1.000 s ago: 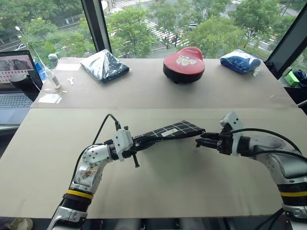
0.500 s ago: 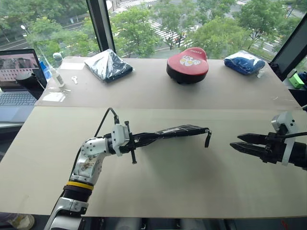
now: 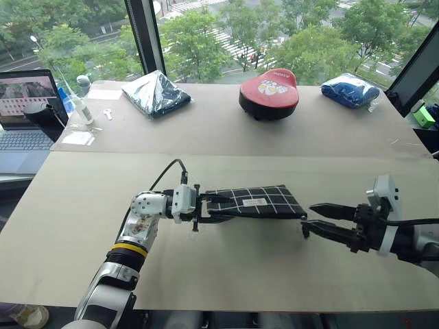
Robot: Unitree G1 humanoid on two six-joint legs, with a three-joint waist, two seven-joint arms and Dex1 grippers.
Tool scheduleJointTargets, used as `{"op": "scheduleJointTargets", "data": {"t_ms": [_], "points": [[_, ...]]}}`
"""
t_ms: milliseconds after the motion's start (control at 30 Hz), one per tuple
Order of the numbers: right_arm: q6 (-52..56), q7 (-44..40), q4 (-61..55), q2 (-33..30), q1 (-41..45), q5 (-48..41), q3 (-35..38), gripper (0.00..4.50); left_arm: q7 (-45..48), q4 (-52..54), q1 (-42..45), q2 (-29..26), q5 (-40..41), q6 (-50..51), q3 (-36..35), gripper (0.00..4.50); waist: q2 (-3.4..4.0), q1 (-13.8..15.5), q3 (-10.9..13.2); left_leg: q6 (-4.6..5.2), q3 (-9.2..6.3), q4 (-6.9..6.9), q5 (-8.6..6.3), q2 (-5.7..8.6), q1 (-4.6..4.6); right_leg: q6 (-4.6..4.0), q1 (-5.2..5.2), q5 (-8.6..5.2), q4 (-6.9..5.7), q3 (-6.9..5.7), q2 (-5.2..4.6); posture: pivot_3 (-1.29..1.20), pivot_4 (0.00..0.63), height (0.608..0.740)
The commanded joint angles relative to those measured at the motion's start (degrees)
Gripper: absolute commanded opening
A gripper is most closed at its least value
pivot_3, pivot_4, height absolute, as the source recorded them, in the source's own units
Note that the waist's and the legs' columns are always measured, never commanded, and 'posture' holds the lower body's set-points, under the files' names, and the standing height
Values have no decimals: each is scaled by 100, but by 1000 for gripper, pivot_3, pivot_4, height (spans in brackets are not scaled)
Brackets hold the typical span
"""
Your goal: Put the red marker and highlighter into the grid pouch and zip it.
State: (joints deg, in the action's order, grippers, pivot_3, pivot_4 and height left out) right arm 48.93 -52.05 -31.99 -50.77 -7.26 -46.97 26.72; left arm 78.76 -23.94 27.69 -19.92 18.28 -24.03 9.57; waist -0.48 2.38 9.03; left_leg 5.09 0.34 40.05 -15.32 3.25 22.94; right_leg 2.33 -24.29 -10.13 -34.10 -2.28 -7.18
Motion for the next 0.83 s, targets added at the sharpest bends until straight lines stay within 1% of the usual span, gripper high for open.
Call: {"op": "scheduleJointTargets", "data": {"t_ms": [33, 133, 233, 267, 333, 400, 500, 633, 700, 833], "points": [[-339, -151, 340, -241, -20, 276, 323, 2924, -240, 707, -348, -378, 191, 425, -312, 3257, 0, -12, 0, 0, 1, -1, 0, 0, -1, 0, 0, 0, -1, 1, 0, 0, 150, 740], [-518, -241, 601, -345, -37, 485, 285, 2924, -728, 1615, -674, -662, 797, 1800, -613, 3257, 1, -29, 0, -1, 0, -4, 0, -4, -2, 0, -3, 0, -1, 3, 4, 0, 150, 740], [-698, -337, 795, -397, -47, 681, 199, 2924, -1571, 2457, -934, -1019, 1680, 3817, -1038, 3257, 1, -13, 0, -1, -3, -2, 0, -6, -1, 2, -2, -1, -3, 3, 4, 0, 150, 740], [-781, -368, 878, -404, -67, 777, 171, 2924, -1828, 2664, -1032, -1140, 1939, 4349, -1206, 3257, 1, -13, 0, -1, -6, -1, 1, -7, -2, 4, 0, -2, -3, 1, 4, 0, 150, 740], [-953, -436, 1045, -423, -118, 978, 104, 2924, -2278, 2991, -1223, -1312, 2276, 5083, -1507, 3257, 1, -21, 0, -1, -6, -2, 0, -6, -6, 8, 2, -5, -4, 2, 4, 0, 150, 740], [-1171, -516, 1353, -440, -159, 1234, -9, 2924, -2933, 3304, -1548, -1507, 2672, 5784, -2103, 3257, 1, -34, 0, -2, -6, -4, 1, -4, -7, 9, 1, -6, -3, 3, 4, 0, 150, 740], [-1352, -579, 1700, -432, -79, 1417, -96, 2924, -3646, 3627, -1891, -1657, 3025, 6362, -2826, 3257, 0, -56, 1, -9, -5, -10, 4, -4, -9, 10, -1, -7, -5, 5, 6, 0, 150, 740], [-1524, -625, 2211, -441, 251, 1547, -179, 2924, -3903, 3610, -2302, -1835, 3230, 6646, -3526, 3257, 1, -62, 1, -19, -5, -12, 10, -4, -13, 6, 0, -6, -9, 7, 7, 0, 150, 740], [-1558, -642, 2375, -435, 407, 1581, -262, 2924, -3978, 3559, -2440, -1858, 3203, 6646, -3702, 3257, 1, -60, 1, -20, -4, -15, 10, -4, -19, 5, 2, -6, -9, 7, 7, 0, 150, 740], [-1588, -681, 2605, -383, 663, 1650, -474, 2924, -4178, 3480, -2586, -1751, 2998, 6431, -3823, 3257, 1, -21, 1, -23, -4, -17, 11, -3, -18, 3, 1, -6, -8, 7, 6, 0, 150, 740]]}}
